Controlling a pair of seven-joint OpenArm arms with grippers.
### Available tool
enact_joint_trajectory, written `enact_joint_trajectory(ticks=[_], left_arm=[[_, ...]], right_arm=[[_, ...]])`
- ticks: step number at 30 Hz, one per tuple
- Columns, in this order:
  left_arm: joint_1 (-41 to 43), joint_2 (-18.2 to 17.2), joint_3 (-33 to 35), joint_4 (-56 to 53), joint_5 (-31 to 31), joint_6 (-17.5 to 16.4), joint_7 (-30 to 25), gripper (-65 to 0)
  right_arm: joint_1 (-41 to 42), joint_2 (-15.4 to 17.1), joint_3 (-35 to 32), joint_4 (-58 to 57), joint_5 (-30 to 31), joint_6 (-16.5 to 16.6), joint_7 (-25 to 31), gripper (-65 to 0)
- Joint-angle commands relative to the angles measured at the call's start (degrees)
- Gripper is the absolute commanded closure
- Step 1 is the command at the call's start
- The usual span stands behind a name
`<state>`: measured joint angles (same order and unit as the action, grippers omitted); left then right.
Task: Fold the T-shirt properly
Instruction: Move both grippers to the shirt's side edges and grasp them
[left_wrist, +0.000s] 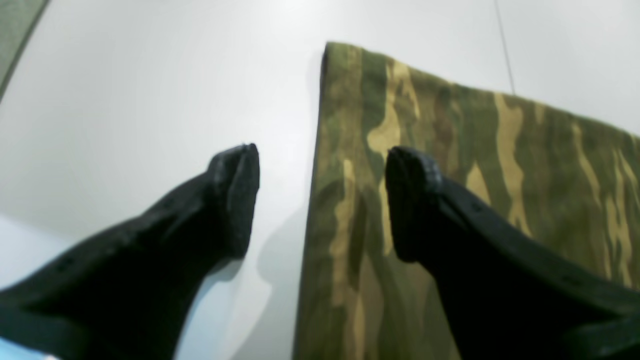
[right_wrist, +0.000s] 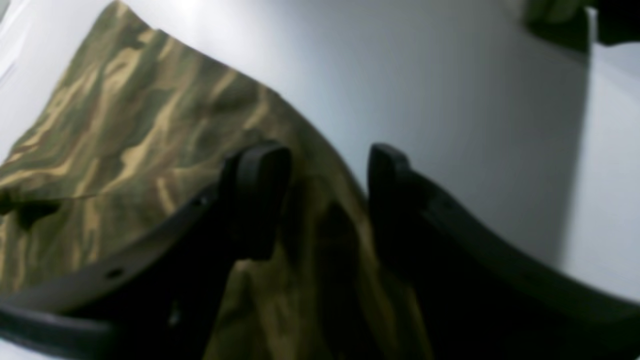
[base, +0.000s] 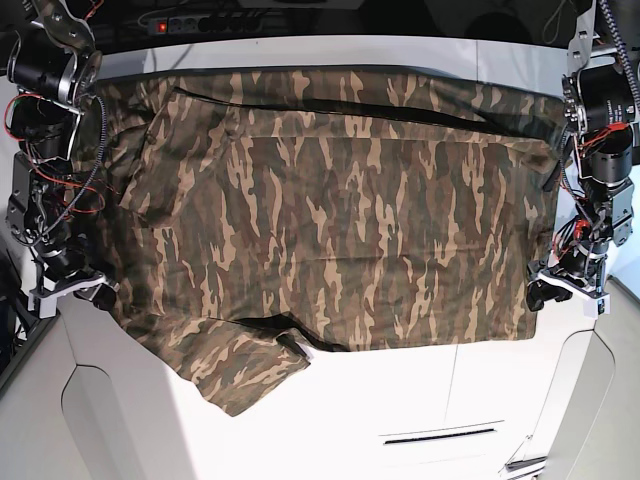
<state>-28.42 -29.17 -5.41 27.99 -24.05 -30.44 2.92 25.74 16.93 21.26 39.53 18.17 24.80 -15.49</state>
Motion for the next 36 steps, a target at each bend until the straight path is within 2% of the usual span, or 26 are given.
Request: enact_joint_trajectory(ticks=[1,10,13,19,20,22,24,26,29,30,34,36], left_arm=[[-1.40,-0.63,-0.07,0.44,-0.07,-0.17,-0.15,-42.4],[-1.40,0.94,-0.07,0.44,0.59,0.61,-0.09,-42.3],[-1.40,1.27,-0.07,0.44,0.57,0.59,0.11,-42.3],[-1.40,2.05,-0.07,0.44,0.57,-0.81,0.31,-41.3],[-1.40,2.05,-0.07,0.44,0.57,-0.81,0.31,-39.0],[-1.40,2.01,-0.07,0.44,0.59,-0.79,0.31,-33.2],[-1.40,1.99,-0.07,0.44,0.59,-0.39,0.31,-26.4],[-1.62,1.99,-0.07,0.46,0.57,0.39,0.31,-16.7],[-2.40,1.62,-0.07,0.50,0.55,-0.35,0.37,-1.7],[-2.82,1.46,-0.07,0.50,0.55,-1.70,0.66,0.0],[-3.65,0.63,-0.07,0.57,0.04,-9.31,3.45,0.0],[-3.63,0.02,-0.07,0.57,-1.75,-9.56,4.42,0.0]], right_arm=[[1.05,-0.24,0.04,0.35,-0.35,0.17,-1.38,-28.7],[1.75,-3.76,0.04,0.37,0.24,3.54,-1.40,-28.7],[1.95,-4.04,-0.02,0.37,0.24,5.11,-1.42,-28.6],[2.36,-4.11,-0.02,0.37,0.24,5.27,-1.44,-28.6],[2.38,-4.09,-0.02,0.37,0.24,5.25,-1.44,-28.0],[2.38,-4.09,-0.02,0.37,0.24,5.25,-1.44,-22.0],[2.47,-4.09,-0.02,0.37,0.22,5.25,-1.44,-12.0],[2.78,-4.07,0.00,0.44,0.22,5.57,-1.42,-0.7],[3.52,-4.07,0.00,0.92,0.22,7.93,-1.49,0.0],[3.63,-4.07,0.00,1.40,0.20,8.33,-1.81,0.0],[3.74,-4.07,0.00,4.46,0.26,8.24,-6.88,0.0],[3.72,-4.07,0.00,6.29,0.31,8.24,-10.05,0.0]])
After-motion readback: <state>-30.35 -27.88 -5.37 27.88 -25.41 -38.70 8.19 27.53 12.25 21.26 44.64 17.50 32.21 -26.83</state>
